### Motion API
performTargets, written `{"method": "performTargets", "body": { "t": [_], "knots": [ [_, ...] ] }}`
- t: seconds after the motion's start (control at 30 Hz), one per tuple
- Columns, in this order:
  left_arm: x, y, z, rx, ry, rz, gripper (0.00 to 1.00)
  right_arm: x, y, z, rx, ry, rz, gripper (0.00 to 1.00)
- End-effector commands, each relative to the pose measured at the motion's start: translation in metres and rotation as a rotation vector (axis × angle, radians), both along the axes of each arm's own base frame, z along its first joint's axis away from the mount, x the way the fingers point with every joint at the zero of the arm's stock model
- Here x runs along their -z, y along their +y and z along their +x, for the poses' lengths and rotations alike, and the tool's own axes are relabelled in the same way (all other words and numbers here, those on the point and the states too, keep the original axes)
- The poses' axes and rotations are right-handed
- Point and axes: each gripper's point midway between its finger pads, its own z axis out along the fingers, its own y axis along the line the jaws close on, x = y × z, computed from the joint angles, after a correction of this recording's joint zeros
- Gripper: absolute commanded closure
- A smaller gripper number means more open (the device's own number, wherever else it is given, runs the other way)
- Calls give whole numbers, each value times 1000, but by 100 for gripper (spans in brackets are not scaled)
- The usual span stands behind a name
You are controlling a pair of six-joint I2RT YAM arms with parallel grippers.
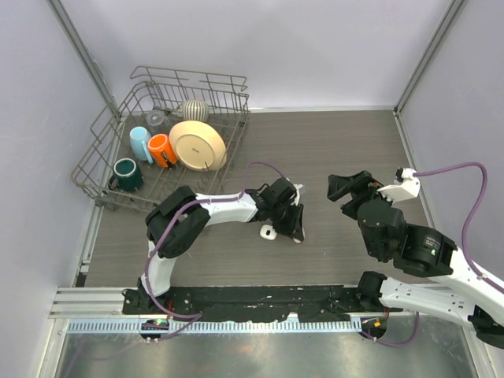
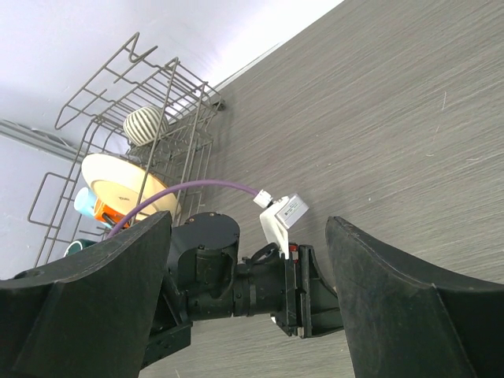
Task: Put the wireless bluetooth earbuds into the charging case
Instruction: Place the charging case at the center of the board.
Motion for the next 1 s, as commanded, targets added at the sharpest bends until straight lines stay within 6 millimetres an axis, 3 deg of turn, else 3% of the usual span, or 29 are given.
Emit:
{"method": "performTargets", "body": {
  "t": [0.0,0.03,0.37,0.4,0.6,0.83,0.87,0.97],
  "knots": [
    [-7,-15,6,-10,-21,-24,86,-8,-15,2,73,-34,36,16],
    [-5,-13,5,-10,-16,-9,78,-8,-15,1,71,-35,37,16],
    [-13,-2,9,-3,-76,35,60,-5,-14,2,73,-31,32,16],
    [-13,-1,10,4,-83,42,52,-6,-14,1,68,-31,32,16],
    [-20,7,11,0,-115,74,45,-4,-13,1,64,-28,31,16],
    [-46,16,21,-33,-208,93,42,-1,-14,1,63,-26,31,16],
    [-51,19,26,-48,-231,96,30,1,-14,1,66,-25,28,16],
    [-73,23,31,-59,-298,82,25,2,-15,2,72,-24,15,16]
  ]
}}
